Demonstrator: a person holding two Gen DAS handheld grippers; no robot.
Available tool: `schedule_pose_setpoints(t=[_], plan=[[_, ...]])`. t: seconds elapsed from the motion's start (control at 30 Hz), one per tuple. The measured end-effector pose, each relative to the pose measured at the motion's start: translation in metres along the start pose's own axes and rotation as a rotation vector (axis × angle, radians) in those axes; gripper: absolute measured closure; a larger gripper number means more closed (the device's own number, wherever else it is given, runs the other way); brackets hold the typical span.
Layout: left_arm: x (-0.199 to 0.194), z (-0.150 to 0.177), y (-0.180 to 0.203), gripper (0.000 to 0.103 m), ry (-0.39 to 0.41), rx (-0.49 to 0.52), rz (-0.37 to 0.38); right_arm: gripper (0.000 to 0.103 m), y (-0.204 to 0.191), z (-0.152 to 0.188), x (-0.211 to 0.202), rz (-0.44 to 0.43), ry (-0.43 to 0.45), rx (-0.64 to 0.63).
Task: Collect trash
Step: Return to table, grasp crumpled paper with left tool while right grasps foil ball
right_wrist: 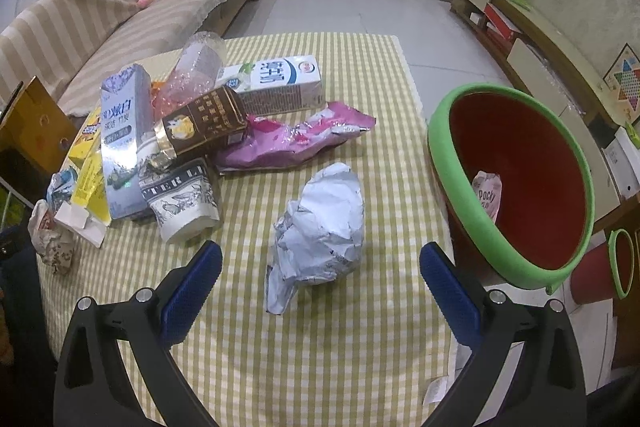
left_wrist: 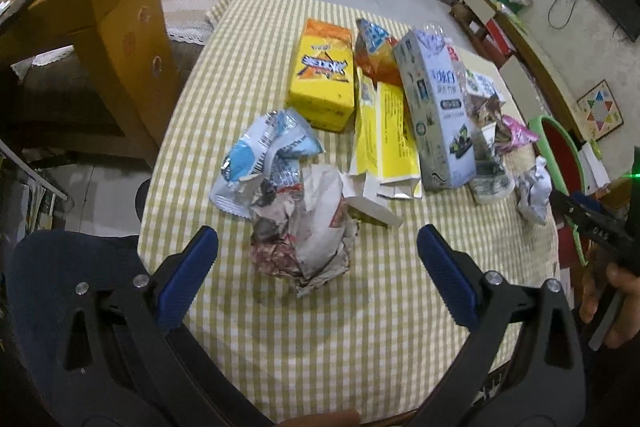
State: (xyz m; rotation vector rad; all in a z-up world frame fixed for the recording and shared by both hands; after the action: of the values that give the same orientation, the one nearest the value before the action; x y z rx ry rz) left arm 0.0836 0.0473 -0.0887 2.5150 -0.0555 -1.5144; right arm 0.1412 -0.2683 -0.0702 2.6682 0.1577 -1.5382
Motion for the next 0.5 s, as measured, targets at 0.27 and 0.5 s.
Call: schedule_pose_setpoints(t=[0.27, 0.5], plan=[[0.024, 0.008, -0.004, 0.006, -0.092, 0.006, -0.056, 0.007, 0.007, 0.006, 0.018, -0.017, -0.055, 0.027], [0.035, 0.011, -0.010, 0.039, -0.132, -0.027, -0.030, 0.020, 0.007, 0.008, 0.034, -0.038, -0.107, 0.042]])
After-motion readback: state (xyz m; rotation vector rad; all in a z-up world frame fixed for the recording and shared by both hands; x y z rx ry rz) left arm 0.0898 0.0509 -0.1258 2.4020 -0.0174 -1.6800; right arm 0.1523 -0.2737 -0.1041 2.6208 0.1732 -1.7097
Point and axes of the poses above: each gripper's, at about its wrist camera, not at the fingertips, and x roughly the way its jaws point, y to its right, z to its underside, the point moved 5 cm from there along x, roughly the way its jaws point
